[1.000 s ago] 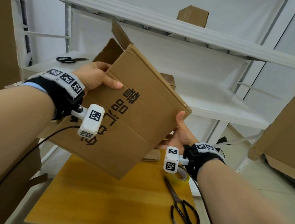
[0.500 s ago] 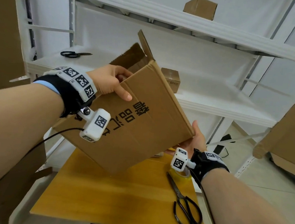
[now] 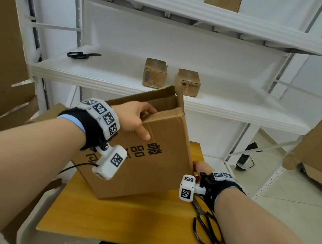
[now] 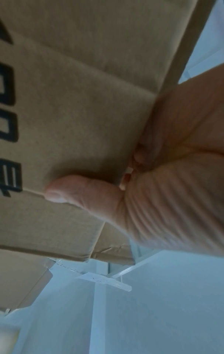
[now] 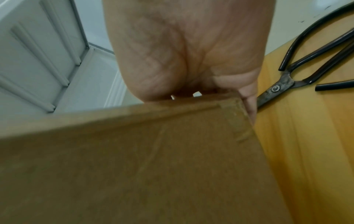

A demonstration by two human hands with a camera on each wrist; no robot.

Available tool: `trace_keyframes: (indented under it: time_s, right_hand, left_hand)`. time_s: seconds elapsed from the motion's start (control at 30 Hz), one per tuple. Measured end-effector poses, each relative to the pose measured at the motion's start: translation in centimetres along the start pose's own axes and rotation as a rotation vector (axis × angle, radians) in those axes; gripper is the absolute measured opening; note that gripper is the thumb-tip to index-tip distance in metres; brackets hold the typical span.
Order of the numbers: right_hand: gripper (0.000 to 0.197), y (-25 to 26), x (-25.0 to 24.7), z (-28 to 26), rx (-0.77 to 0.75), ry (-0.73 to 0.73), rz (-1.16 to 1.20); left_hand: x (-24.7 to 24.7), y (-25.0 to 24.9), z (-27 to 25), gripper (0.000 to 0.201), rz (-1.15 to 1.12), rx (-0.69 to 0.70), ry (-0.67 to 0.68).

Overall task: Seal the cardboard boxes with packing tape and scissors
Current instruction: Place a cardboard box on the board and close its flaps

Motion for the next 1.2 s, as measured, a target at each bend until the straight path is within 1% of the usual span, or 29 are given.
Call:
trace_keyframes:
  time_s: [0.07, 0.1, 0.17, 0.2, 0.23, 0.27, 0.3, 0.33, 0.37, 0.4, 0.43, 0.47, 0.5, 0.53, 0.57, 0.6, 0.63, 0.67, 0.73, 0.8, 0.87, 0.9, 0.97, 1.03, 1.07, 1.13, 1.2]
  right_hand:
    - [0.026, 0.0, 0.4, -0.4, -0.057, 0.024, -0.190]
    - [0.025, -0.3, 0.6, -0.2, -0.092, 0.051, -0.236]
    - [0.026, -1.9, 0.8, 1.3, -0.100, 0.046, -0.336]
    - [0.023, -3.0, 0.8, 2.4, -0.093, 0.045, -0.386]
    - [0.017, -5.5, 0.8, 5.9, -0.066, 0.047, -0.413]
    - [0.015, -7.4, 1.1, 8.4, -0.026, 0.062, -0.449]
    - [0.015, -7.7, 1.6, 8.6, 0.063, 0.069, -0.445]
    - [0.012, -7.1, 1.7, 7.7, 0.099, 0.052, -0.394]
    - [0.005, -6.4, 2.0, 6.0, 0.075, 0.038, -0.398]
    - [0.009, -5.3, 2.1, 3.2, 0.062, 0.035, -0.349]
    - [0.014, -4.7, 2.4, 1.8, 0.052, 0.042, -0.316]
    - [0.018, -4.3, 2.4, 0.8, 0.081, 0.067, -0.208]
    - [0.020, -4.5, 2.3, 0.9, 0.107, 0.080, -0.091]
    - [0.019, -5.5, 1.8, 1.9, 0.077, 0.078, -0.057]
    - [0.016, -6.8, 1.3, 3.6, 0.087, 0.092, 0.000]
    - [0.013, -6.9, 0.9, 3.5, 0.085, 0.093, 0.038]
    - [0.012, -6.5, 0.5, 3.2, 0.087, 0.084, 0.117]
    - [0.014, -6.1, -0.3, 3.2, 0.080, 0.046, 0.172]
    - [0.024, -3.2, -1.5, 1.0, 0.051, -0.044, 0.250]
    - [0.028, -0.7, -3.0, 0.1, 0.016, -0.112, 0.263]
    - [0.024, 1.1, -4.3, -0.3, -0.027, -0.117, 0.299]
    - [0.024, 2.2, -4.9, -0.9, -0.070, -0.143, 0.333]
    - [0.034, 4.0, -6.3, -0.9, -0.159, -0.186, 0.382]
    - [0.045, 6.1, -7.4, -1.9, -0.230, -0.208, 0.366]
    - [0.046, 6.9, -7.7, -2.2, -0.254, -0.216, 0.384]
    - [0.043, 8.3, -7.7, -2.8, -0.332, -0.190, 0.343]
    - [0.038, 9.2, -7.1, -3.4, -0.406, -0.157, 0.221]
  left_hand:
    - [0.8, 0.1, 0.4, 0.086, 0.005, 0.008, 0.004]
    - [1.0, 0.1, 0.6, 0.086, 0.016, 0.013, 0.007]
    - [1.2, -0.2, 0.9, 0.088, 0.056, 0.027, 0.017]
    - [1.3, -0.3, 1.1, 0.089, 0.080, 0.032, 0.020]
    - [1.4, -0.3, 1.2, 0.090, 0.099, 0.035, 0.020]
    - [1.6, -0.3, 1.3, 0.090, 0.114, 0.033, 0.022]
    - [1.8, -0.1, 1.4, 0.090, 0.124, 0.030, 0.026]
    - [2.1, 0.1, 1.4, 0.089, 0.129, 0.027, 0.031]
    - [2.4, 0.3, 1.5, 0.089, 0.130, 0.026, 0.034]
    - [2.7, 0.4, 1.5, 0.088, 0.133, 0.029, 0.036]
    - [3.0, 0.4, 1.6, 0.088, 0.145, 0.033, 0.036]
    - [3.3, 0.4, 1.6, 0.088, 0.168, 0.037, 0.038]
    - [3.7, 0.3, 1.7, 0.089, 0.200, 0.041, 0.045]
    - [4.1, 0.2, 1.8, 0.091, 0.237, 0.046, 0.057]
    - [4.6, 0.1, 1.9, 0.093, 0.281, 0.052, 0.071]
    - [5.1, -0.1, 2.0, 0.095, 0.331, 0.054, 0.087]
    - [5.6, -0.2, 2.0, 0.097, 0.390, 0.052, 0.101]
    - [6.2, -0.2, 2.1, 0.098, 0.455, 0.048, 0.111]
    - [7.0, -0.1, 2.3, 0.098, 0.554, 0.041, 0.118]
    - [7.5, 0.1, 2.5, 0.097, 0.576, 0.036, 0.112]
    - [7.5, 0.2, 2.7, 0.096, 0.573, 0.034, 0.098]
    - [7.5, 0.2, 2.7, 0.096, 0.569, 0.031, 0.093]
    - [7.4, 0.2, 2.8, 0.095, 0.562, 0.022, 0.090]
    - [7.5, 0.3, 2.9, 0.095, 0.563, 0.017, 0.095]
    - [7.6, 0.3, 2.9, 0.095, 0.567, 0.017, 0.098]
    - [7.9, 0.4, 2.8, 0.094, 0.585, 0.021, 0.101]
    - [8.0, 0.3, 2.7, 0.091, 0.580, 0.016, 0.089]
Point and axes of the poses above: each hand's wrist, its own z-axis towards the middle knuckle, its own x-axis out of the palm, y = z × x, the point moved 1 cm from there along z, towards the middle knuckle, and after that the axes turned 8 degrees about -x, right-handed, at the moved point
